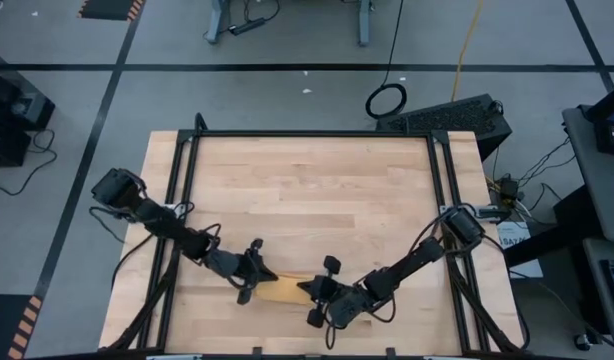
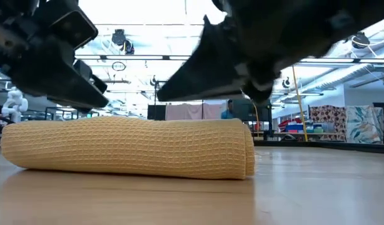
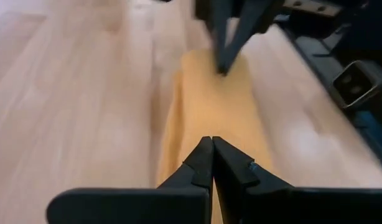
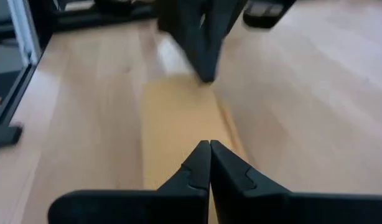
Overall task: Roll towel
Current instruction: Roll the yellow towel, then return to Home Position
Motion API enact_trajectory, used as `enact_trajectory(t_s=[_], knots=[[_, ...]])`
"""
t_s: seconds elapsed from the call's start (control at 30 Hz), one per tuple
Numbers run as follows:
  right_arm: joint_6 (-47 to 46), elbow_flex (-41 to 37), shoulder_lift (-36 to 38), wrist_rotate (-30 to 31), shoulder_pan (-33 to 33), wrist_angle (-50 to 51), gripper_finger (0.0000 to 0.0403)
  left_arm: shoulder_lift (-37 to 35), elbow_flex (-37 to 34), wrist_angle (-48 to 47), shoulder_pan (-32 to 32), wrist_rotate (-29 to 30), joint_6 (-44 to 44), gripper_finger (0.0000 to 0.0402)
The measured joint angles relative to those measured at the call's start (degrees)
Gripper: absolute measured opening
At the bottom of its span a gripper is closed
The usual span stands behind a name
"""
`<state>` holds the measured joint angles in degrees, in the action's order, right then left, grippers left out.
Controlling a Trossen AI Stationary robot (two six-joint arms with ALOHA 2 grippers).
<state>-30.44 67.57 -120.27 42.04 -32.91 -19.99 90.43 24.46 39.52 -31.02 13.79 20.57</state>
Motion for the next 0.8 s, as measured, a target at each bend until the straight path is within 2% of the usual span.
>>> enact_trajectory(t_s=[0.27, 0.4, 0.6, 0.8], knots=[[-7.6, 0.1, -3.7, 3.1, -1.6, 3.4, 0.0, 0.4, -1.6, 0.7, -2.6, 3.6, 0.5, 0.0011], [-8.9, 0.1, -3.5, 3.3, -1.6, 3.5, 0.0, 0.3, -1.6, 4.4, -4.0, 4.6, -0.5, 0.0011], [2.4, 0.1, 6.3, 0.8, -1.6, 5.2, 0.0, -0.6, -1.5, 7.7, -4.2, 6.3, -2.3, 0.0011], [17.1, 0.1, 19.4, 1.5, -2.4, 18.1, 0.0, -6.3, -1.5, 7.5, -3.6, 10.6, -7.8, 0.0011]])
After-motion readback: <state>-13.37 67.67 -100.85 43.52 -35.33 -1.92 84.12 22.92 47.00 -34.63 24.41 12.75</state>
